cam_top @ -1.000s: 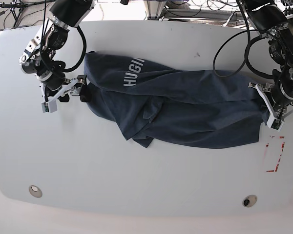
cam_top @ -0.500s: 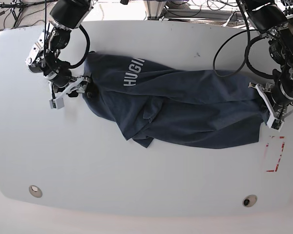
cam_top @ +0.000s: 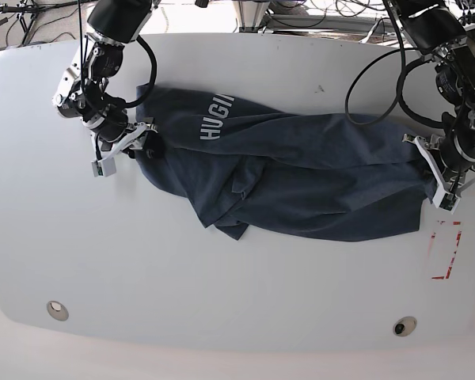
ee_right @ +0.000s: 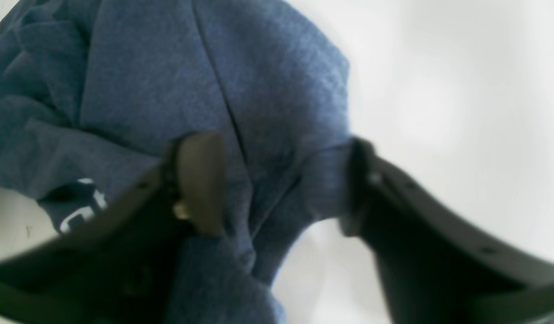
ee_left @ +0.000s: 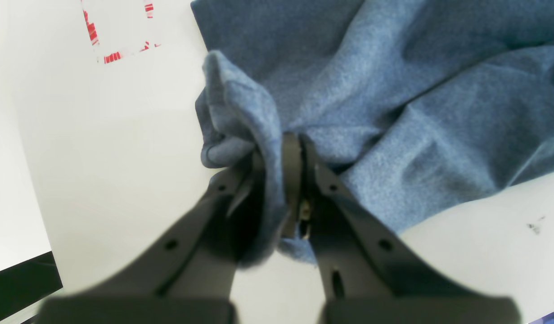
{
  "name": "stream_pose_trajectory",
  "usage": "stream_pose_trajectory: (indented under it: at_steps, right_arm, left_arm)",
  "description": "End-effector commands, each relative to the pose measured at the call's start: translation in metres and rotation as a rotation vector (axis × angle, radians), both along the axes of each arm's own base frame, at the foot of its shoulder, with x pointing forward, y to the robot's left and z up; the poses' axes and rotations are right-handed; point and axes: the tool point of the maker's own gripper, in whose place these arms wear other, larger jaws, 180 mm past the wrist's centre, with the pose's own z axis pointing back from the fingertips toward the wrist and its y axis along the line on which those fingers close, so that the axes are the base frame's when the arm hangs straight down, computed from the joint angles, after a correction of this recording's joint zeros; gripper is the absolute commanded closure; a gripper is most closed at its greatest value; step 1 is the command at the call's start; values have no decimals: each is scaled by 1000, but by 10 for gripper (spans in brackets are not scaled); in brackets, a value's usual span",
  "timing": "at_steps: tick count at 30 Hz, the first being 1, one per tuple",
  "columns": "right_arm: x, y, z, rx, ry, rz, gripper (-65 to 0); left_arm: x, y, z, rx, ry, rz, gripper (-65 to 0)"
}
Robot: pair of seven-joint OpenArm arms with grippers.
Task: Fold the T-shirt properly
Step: 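Shift the right gripper along the shirt edge, keeping hold, then lift the shirt high with both grippers, stretching it between them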
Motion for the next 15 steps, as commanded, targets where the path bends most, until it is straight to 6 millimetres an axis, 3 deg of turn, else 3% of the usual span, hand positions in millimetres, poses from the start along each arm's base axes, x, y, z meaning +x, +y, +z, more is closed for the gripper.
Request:
stream_pose_trajectory:
  at_steps: [1, 3, 4, 15]
  right_arm:
    - [18, -8, 20, -5, -89, -22, -132]
    - [21, -18, 24, -32, -98, -18, -27]
    - [23, -20, 26, -38, -103, -16, -6]
    - [29, -49, 51, -146, -143, 3, 0]
  left_arm:
    - [6, 2, 12, 11, -41, -7, 0]
    - [7, 0, 11, 11, -39, -11, 0]
    - [7, -1, 12, 11, -40, -16, 0]
    - [14, -11, 15, 8, -51, -51, 0]
